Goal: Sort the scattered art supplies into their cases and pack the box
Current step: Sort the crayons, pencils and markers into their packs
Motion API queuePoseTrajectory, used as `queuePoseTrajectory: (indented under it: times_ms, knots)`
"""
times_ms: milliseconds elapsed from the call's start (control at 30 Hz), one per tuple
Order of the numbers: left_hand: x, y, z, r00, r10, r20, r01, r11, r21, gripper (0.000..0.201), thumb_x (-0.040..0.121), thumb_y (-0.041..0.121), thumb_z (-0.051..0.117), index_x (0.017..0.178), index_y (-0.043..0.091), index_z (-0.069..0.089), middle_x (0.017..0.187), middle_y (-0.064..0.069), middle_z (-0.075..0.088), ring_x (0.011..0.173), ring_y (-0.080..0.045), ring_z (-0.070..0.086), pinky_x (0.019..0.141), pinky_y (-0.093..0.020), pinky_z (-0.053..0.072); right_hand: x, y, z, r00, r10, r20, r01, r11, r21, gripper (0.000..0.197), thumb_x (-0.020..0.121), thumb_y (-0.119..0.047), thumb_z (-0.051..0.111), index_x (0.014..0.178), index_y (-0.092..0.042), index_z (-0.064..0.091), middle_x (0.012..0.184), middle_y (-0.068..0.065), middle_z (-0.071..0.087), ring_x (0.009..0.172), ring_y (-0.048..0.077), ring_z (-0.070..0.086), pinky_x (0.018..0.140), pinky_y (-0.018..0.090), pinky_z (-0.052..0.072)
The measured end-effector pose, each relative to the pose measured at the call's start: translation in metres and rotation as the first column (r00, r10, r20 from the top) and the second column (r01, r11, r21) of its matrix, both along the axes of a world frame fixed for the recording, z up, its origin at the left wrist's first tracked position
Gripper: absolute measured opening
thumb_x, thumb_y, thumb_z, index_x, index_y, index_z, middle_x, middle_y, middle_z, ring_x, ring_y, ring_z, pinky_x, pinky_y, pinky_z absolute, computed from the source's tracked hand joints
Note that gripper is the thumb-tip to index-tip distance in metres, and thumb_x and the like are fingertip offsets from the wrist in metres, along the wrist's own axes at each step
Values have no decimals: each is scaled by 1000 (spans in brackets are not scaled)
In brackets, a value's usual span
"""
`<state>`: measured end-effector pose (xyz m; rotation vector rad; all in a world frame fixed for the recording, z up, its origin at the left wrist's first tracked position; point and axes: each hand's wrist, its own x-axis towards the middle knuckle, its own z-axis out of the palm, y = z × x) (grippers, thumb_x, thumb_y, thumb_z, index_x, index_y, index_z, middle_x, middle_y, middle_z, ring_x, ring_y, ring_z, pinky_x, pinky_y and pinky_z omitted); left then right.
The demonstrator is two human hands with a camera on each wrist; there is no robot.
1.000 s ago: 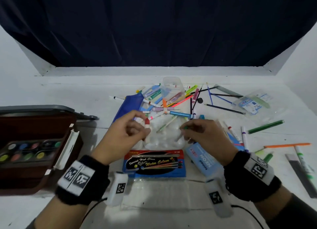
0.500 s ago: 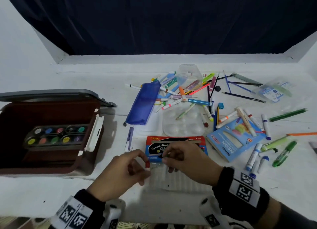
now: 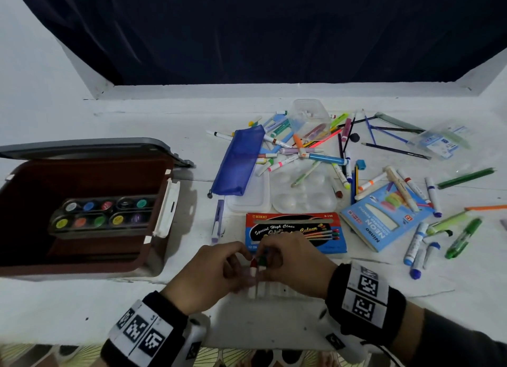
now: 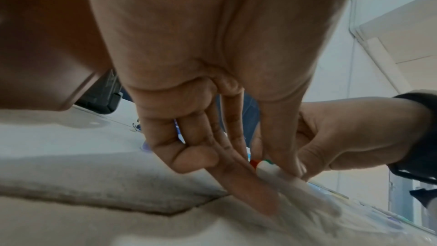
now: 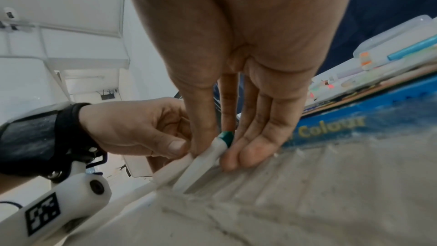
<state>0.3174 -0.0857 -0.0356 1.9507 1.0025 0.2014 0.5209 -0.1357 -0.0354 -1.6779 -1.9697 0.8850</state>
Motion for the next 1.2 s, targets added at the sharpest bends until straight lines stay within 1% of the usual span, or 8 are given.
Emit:
queuePoseTrajectory:
  times_ms: [133, 233, 467, 633, 800, 900, 1033, 1200]
  knots:
    - [-3, 3, -3, 998, -60, -31, 62, 995, 82, 38, 72, 36, 88, 105, 35, 67, 77, 7, 69, 71, -7, 65, 66, -13, 49, -2, -5, 3, 999, -2, 54, 1, 1000, 18, 36, 72, -35, 84, 99, -17, 68, 91, -4, 65, 80, 9, 60, 75, 27, 52]
    - [-3, 4, -4, 996, -78, -34, 81, 991, 105, 39, 71, 37, 88, 104, 35, 68, 78, 8, 69, 73, -6, 66, 67, -17, 52, -7, -8, 4, 991, 18, 132, -22, 1000, 22, 35, 74, -39, 82, 99, -17, 71, 94, -4, 64, 84, 9, 57, 77, 23, 48]
    - [2, 3, -4, 994, -82, -72, 95, 972, 215, 47, 69, 42, 88, 111, 40, 66, 85, 14, 66, 75, -4, 63, 70, -22, 53, -5, -6, 5, 985, 55, 164, -57, 998, 4, 37, 70, -46, 82, 95, -20, 74, 86, -9, 59, 77, 6, 53, 65, 11, 35]
    - [3, 2, 4, 983, -83, -162, 126, 954, 272, 47, 71, 50, 83, 115, 49, 66, 93, 15, 68, 75, -3, 63, 74, -25, 52, -4, -6, 6, 984, 64, 168, -61, 998, -23, 42, 68, -43, 85, 101, -20, 73, 92, -7, 59, 81, 8, 56, 71, 21, 48]
    - [9, 3, 9, 945, -96, -313, 194, 934, 301, 39, 73, 58, 78, 108, 39, 73, 99, 15, 67, 75, -3, 63, 73, -25, 51, -2, -7, 10, 969, 74, 238, -76, 997, 1, 38, 73, -42, 81, 103, -19, 71, 95, -6, 57, 84, 7, 47, 73, 21, 36]
    - [11, 1, 11, 940, -76, -333, 180, 939, 294, 39, 73, 57, 78, 104, 35, 74, 100, 16, 67, 76, -2, 64, 74, -25, 50, 7, -9, 16, 950, 96, 296, -104, 995, 10, 43, 76, -48, 76, 111, -24, 68, 106, -7, 58, 97, 10, 52, 82, 27, 44]
    - [11, 0, 14, 933, -61, -355, 176, 937, 301, 40, 75, 58, 77, 108, 36, 73, 101, 18, 66, 78, -1, 63, 75, -26, 50, 22, -14, 21, 910, 223, 349, -217, 975, -57, 63, 73, -59, 74, 127, -29, 60, 120, -7, 52, 111, 13, 46, 94, 33, 42]
    - [12, -1, 15, 901, -79, -426, 221, 930, 295, 42, 78, 57, 74, 115, 37, 70, 108, 17, 64, 81, 0, 61, 78, -26, 52, 21, -18, 15, 833, 288, 473, -299, 953, -55, 67, 70, -64, 70, 127, -30, 57, 115, -5, 46, 106, 17, 44, 88, 38, 45]
